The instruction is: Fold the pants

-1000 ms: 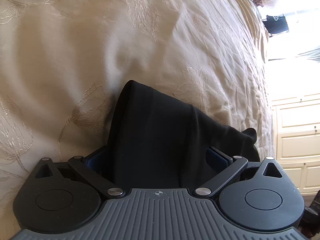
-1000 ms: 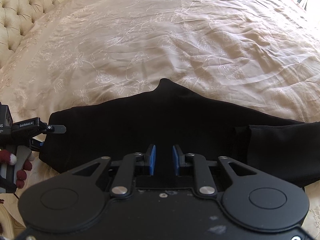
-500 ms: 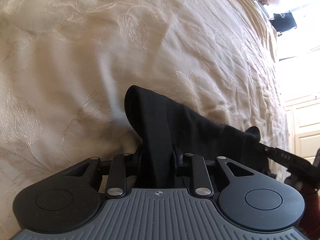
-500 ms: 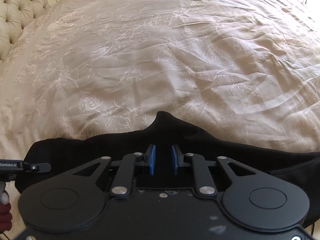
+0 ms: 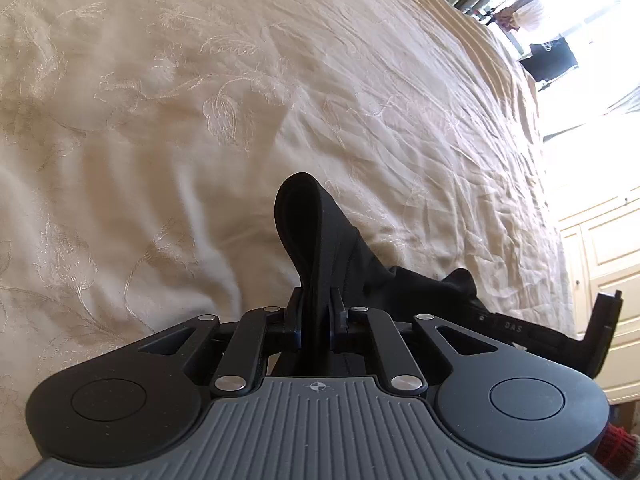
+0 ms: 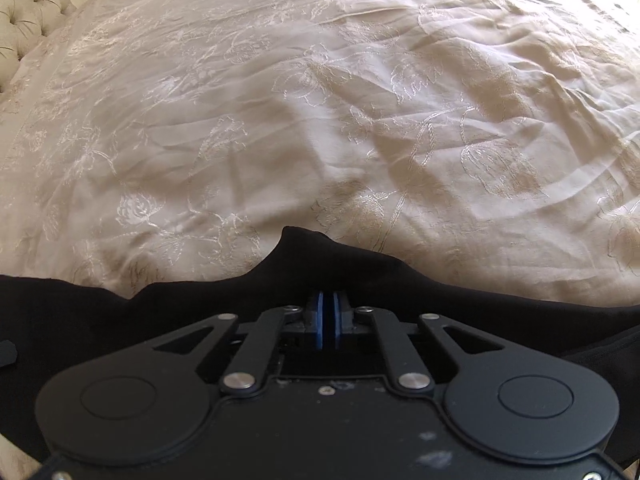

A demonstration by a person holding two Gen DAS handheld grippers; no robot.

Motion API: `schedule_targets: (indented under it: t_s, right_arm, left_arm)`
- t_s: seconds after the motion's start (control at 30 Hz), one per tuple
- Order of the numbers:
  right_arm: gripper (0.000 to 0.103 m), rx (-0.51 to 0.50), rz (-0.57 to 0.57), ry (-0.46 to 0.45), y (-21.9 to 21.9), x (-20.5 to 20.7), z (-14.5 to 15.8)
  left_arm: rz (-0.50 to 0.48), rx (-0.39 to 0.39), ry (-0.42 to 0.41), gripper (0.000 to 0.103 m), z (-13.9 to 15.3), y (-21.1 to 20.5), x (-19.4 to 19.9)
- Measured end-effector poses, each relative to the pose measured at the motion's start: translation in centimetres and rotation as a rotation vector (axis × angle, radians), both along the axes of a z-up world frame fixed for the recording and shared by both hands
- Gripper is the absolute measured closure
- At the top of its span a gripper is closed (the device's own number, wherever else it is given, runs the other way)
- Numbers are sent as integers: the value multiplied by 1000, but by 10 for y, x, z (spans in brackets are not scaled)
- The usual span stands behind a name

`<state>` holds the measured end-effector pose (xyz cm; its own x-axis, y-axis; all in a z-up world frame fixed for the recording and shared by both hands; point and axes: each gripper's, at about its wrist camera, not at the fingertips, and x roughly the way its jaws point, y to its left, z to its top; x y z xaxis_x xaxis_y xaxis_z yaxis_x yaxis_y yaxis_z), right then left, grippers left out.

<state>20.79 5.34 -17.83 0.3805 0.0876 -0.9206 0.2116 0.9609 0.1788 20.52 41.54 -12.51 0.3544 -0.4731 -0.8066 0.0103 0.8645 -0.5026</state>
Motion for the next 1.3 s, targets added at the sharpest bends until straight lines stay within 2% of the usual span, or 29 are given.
schedule_targets:
  t_s: [0.1,0.2,0.57,0.67,0.77,0.93,1.07,1.2,1.3]
  right_arm:
    - [95,31,26,-30,5,-21,14]
    - [94,53,33,-23,12,-44,19]
    - [94,109,82,73,36,-126,-4]
    - [93,124,106,54,36,-135,0]
    - [93,164,103,-5,23,-142,15]
    - [92,196,72,-103,-18,-152,40]
    - [92,219,23,-140,-71,-164,50]
    - [92,223,-22,-149,-130,-180,52]
    - [92,223,-44,-144,-166,-190,48]
  left_arm:
    - [-7,21,-13,93,2,-6,-2]
    - [6,4,-25,93,7,-7,-4]
    - [9,-44,-119,93,53,-39,-18]
    - [3,-39,-153,93,72,-57,-26]
    - [9,-33,-186,93,92,-78,-36]
    - [-8,27,-249,92,122,-138,-56]
    - [-42,79,-295,91,137,-208,-74]
    - [-57,83,-303,91,126,-282,-85]
    - [-70,96,-274,91,97,-338,-90]
